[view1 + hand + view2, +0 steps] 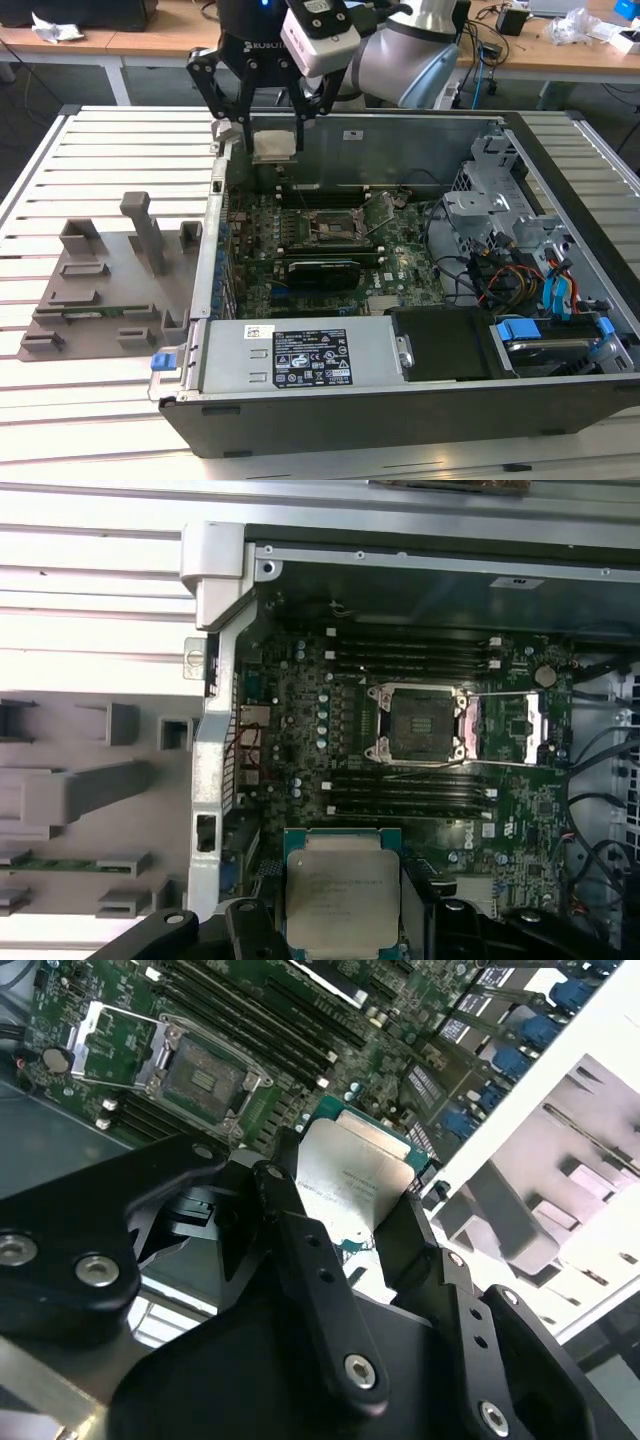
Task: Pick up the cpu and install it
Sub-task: 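Pick up the cpu and move it towards the insertion slot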
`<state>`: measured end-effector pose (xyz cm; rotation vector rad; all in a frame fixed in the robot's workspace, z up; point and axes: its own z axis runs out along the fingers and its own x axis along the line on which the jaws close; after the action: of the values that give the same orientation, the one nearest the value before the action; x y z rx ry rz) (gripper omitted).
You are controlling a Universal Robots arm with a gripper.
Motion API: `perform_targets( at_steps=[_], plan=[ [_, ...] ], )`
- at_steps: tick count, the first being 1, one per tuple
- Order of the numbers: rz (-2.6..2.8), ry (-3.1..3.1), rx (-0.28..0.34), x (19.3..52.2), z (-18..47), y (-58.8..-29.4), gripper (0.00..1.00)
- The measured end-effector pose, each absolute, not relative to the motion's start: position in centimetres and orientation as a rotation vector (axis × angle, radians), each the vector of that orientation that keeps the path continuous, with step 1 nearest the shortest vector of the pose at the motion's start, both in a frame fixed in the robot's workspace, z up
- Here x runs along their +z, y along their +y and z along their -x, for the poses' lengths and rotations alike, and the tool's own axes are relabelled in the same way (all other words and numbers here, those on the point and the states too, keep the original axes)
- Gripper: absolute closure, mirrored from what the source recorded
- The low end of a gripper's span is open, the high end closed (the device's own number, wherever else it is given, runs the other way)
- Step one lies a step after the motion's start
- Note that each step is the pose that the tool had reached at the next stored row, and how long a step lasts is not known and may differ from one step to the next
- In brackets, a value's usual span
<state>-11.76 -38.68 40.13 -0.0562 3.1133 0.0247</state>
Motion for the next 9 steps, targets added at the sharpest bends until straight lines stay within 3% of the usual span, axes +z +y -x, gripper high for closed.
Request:
perform_targets(
  at_steps=[9],
  plan=[
    [0.056, 3.113, 0.024, 39.5, 10.2, -37.6, 0.45]
  ],
)
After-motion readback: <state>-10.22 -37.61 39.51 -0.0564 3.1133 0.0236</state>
